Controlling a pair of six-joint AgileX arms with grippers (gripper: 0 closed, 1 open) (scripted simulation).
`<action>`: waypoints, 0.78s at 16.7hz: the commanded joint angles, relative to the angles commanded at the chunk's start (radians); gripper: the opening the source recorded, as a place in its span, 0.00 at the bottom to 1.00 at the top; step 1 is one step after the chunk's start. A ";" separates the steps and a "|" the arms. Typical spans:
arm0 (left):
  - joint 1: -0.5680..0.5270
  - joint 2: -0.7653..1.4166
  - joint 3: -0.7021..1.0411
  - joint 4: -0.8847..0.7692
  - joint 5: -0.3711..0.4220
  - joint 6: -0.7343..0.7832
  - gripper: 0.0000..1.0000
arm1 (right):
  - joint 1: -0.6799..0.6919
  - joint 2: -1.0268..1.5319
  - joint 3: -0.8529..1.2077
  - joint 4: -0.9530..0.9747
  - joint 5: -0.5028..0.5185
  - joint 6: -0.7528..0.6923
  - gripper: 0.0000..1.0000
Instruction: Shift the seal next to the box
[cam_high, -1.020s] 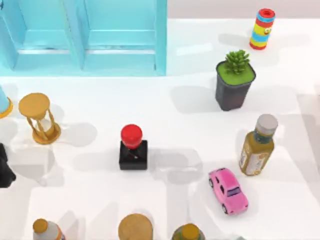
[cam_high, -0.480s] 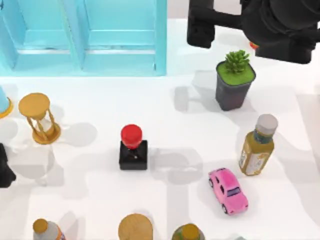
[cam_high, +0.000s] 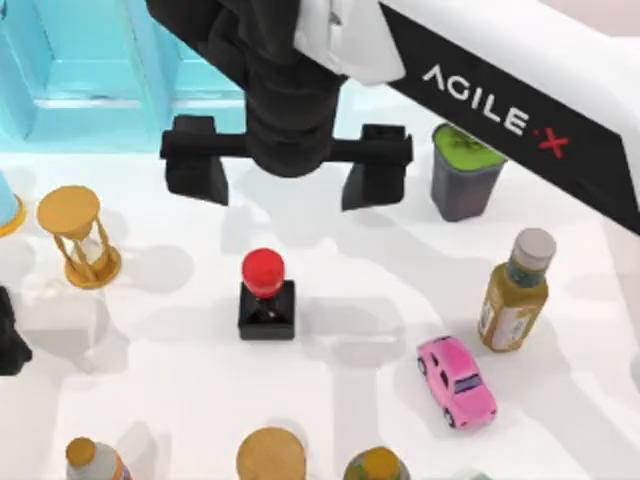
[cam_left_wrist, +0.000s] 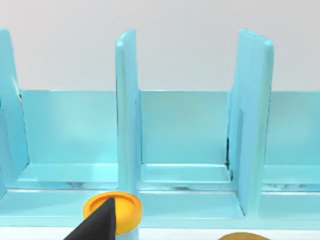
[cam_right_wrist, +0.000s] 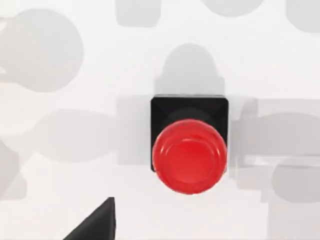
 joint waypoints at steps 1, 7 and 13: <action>0.000 0.000 0.000 0.000 0.000 0.000 1.00 | 0.018 0.050 0.051 -0.031 0.004 0.019 1.00; 0.000 0.000 0.000 0.000 0.000 0.000 1.00 | 0.058 0.162 0.165 -0.099 0.014 0.062 1.00; 0.000 0.000 0.000 0.000 0.000 0.000 1.00 | 0.051 0.161 0.123 -0.058 0.013 0.055 1.00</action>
